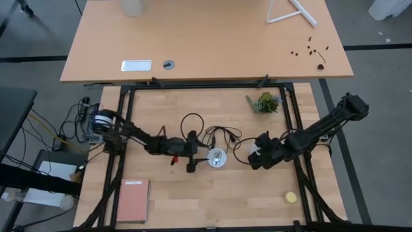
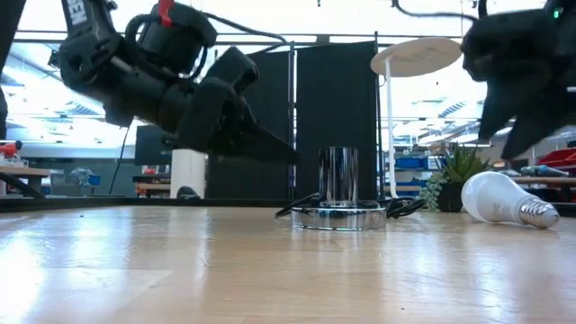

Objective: Screw lightbulb
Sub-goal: Return to Home Position

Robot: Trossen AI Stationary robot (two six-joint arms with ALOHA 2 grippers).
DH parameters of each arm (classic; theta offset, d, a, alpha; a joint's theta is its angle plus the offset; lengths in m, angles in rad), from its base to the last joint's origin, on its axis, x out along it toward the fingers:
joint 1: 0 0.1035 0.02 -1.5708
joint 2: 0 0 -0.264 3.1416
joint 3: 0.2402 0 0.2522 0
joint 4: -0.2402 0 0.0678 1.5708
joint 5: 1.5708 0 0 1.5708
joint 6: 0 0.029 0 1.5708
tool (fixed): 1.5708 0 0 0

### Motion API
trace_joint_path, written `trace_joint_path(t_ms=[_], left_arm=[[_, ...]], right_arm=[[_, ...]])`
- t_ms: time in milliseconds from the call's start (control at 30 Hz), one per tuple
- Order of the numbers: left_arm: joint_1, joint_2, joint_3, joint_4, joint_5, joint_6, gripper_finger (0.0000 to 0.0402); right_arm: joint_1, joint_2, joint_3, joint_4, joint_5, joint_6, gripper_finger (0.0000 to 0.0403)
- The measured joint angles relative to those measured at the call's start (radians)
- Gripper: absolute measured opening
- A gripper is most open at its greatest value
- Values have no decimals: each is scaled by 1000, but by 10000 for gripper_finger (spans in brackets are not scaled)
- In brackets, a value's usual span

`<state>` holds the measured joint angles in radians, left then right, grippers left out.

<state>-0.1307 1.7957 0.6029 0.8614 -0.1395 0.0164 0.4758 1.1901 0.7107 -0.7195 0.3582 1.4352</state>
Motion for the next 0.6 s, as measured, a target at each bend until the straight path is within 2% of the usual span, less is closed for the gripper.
trace_joint_path(t_ms=[167,333,467,600], left_arm=[[-7,-136,0,-149,-23,-25,286],[-19,-263,0,-228,-20,-86,286],[-24,-371,1,-265,28,-129,286],[-29,-514,1,-436,74,-70,286]], right_arm=[[41,-48,43,-4,96,-145,274],[85,-95,44,103,230,-476,269],[100,-149,28,222,256,-728,254],[104,-222,-23,350,234,-938,232]])
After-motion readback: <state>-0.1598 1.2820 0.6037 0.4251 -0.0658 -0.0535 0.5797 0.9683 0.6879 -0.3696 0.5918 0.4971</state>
